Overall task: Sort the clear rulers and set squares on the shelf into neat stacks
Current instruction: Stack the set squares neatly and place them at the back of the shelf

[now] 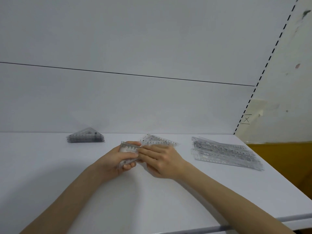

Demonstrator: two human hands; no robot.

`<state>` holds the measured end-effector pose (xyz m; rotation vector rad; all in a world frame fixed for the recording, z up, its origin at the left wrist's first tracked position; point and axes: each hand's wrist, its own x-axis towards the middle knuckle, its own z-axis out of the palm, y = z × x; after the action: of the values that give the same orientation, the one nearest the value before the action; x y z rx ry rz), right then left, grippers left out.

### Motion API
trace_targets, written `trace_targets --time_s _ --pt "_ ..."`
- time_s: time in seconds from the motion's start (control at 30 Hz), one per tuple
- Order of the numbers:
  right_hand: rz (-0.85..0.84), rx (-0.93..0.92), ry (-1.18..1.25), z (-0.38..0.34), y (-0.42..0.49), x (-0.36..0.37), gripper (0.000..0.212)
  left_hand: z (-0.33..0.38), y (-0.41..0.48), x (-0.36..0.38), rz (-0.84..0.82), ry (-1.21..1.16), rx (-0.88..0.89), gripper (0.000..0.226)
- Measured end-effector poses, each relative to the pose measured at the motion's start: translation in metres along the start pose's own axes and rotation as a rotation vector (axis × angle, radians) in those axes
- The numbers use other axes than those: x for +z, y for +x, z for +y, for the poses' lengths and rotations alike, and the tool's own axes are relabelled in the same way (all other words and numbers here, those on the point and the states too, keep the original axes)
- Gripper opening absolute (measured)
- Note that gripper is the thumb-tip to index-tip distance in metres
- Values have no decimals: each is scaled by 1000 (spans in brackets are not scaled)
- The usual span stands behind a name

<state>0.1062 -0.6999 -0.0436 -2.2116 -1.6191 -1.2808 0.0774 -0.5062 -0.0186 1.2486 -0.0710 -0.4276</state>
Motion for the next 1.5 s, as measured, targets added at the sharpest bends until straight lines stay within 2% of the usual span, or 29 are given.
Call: trace_targets --time_s 0.07,0.13,0.17,0.2,0.27,0.3,0.33,0.4,0.5,0.63,0.73,0.8,0.87,0.97,1.1,1.27,1.4,1.5 --pt "-25 151 131 8 -3 -6 32 0 1 -1 14 8 0 31" --pt "-71 496 194 24 -2 -17 36 0 1 -2 30 19 -1 31" --pt "-171 700 192 36 -4 -21 36 0 2 -3 34 18 0 31" --pt "-342 849 173 50 -7 -24 37 0 2 -4 37 16 3 31" --pt "-675 989 212 72 -11 -25 42 0 2 -4 45 17 8 31" --pt "-759 1027 253 79 -13 -22 34 0 1 -3 49 17 9 30" --pt "-774 1048 283 83 -13 -20 32 1 1 -3 51 14 9 29" --pt "-697 1121 341 88 -13 -16 48 2 1 -3 55 5 6 29" --pt "-603 1175 277 90 -13 -14 46 3 2 -4 70 4 1 29" --pt "-535 1175 266 89 -12 -20 53 2 3 -3 94 -2 0 28" --pt "-386 1163 280 87 -8 -31 50 2 4 -4 97 -21 -3 25" --pt "-213 1135 442 82 -6 -39 41 2 5 -4 98 -29 -14 19" --pt "-138 1017 580 73 -7 -43 38 2 5 -1 96 -23 -19 17" --pt "-197 827 596 54 0 -37 42 3 4 0 51 40 12 39" --pt "-234 619 483 30 15 -24 49 0 1 -3 -31 74 36 65" --pt "-200 524 351 21 20 -13 52 -1 3 -7 -8 34 41 46" --pt "-222 442 263 19 24 -10 56 -3 5 -10 4 20 55 49" --pt "-306 398 244 21 23 -13 57 -5 7 -10 16 35 61 50"
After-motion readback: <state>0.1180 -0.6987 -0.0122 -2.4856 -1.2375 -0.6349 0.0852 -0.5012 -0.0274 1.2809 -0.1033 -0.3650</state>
